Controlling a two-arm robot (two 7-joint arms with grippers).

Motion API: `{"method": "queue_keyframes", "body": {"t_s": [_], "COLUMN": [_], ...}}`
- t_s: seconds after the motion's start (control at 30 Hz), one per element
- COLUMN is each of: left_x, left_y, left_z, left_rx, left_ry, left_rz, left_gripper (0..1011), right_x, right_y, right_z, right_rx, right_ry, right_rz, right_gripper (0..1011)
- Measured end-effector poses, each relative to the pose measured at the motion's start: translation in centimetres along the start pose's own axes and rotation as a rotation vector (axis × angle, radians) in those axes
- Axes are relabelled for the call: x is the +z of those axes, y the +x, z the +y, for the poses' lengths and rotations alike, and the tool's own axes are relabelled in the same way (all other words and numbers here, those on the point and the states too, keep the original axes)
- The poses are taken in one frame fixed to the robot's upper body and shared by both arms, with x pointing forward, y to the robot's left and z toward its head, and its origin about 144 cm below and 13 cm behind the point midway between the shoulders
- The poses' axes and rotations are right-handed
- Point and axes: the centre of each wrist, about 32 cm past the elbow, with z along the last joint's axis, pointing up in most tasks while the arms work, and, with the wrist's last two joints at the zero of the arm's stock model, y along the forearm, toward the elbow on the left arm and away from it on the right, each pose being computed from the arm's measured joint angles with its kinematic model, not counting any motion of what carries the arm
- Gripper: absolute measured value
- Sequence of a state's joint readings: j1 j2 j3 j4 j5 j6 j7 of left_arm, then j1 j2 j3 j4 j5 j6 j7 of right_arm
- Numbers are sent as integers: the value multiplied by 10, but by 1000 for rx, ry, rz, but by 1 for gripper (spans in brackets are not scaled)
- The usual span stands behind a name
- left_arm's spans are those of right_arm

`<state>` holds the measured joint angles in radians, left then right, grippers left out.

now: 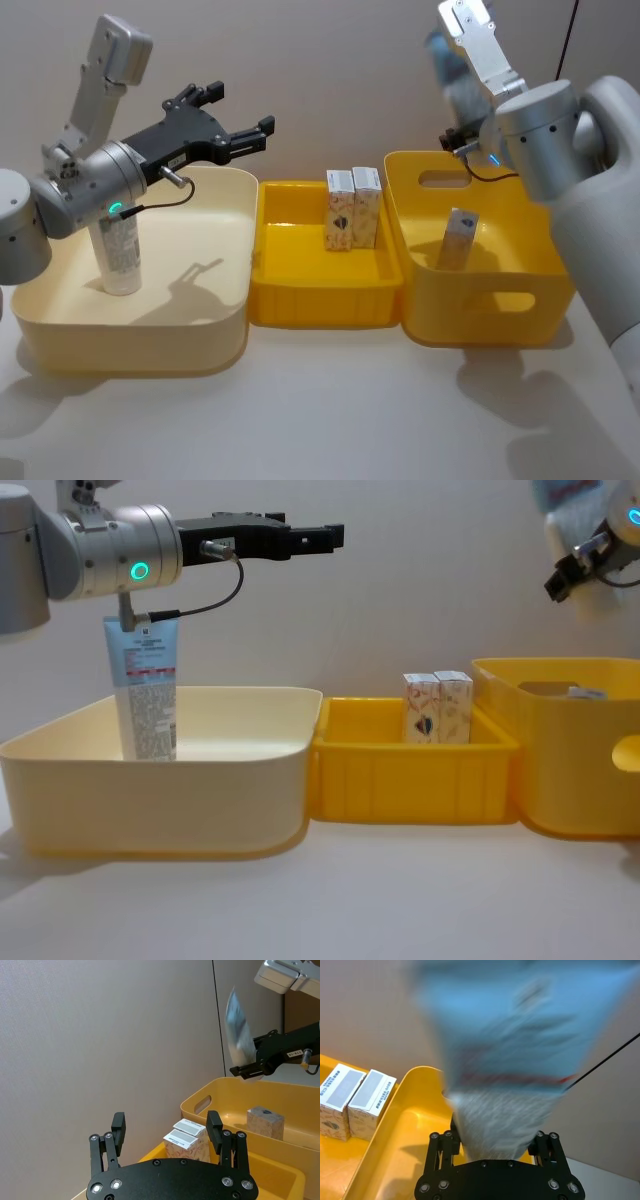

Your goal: Bimanual collaborative sorting of washing and personal care products

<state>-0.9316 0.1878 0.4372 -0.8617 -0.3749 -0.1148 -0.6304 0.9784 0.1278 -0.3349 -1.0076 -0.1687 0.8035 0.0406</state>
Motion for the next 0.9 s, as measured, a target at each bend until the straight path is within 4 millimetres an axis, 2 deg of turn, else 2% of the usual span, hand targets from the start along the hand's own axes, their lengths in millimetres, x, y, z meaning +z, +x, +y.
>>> {"method": "queue_keyframes", "body": {"t_s": [0.37, 0.9], "left_x": [0, 0], "left_y": [0, 0], "left_z": [0, 0], "left_rx": [0, 0], "left_ry": [0, 0], "left_rz": [0, 0], "left_gripper": [1004, 1003], "right_x": [1, 2], "right_y": [1, 2], "right_z": [2, 3], "right_rx": [-20, -29], "right_ry": [-28, -43], "right_rz": [-6, -9], "right_gripper": [999, 1001]}}
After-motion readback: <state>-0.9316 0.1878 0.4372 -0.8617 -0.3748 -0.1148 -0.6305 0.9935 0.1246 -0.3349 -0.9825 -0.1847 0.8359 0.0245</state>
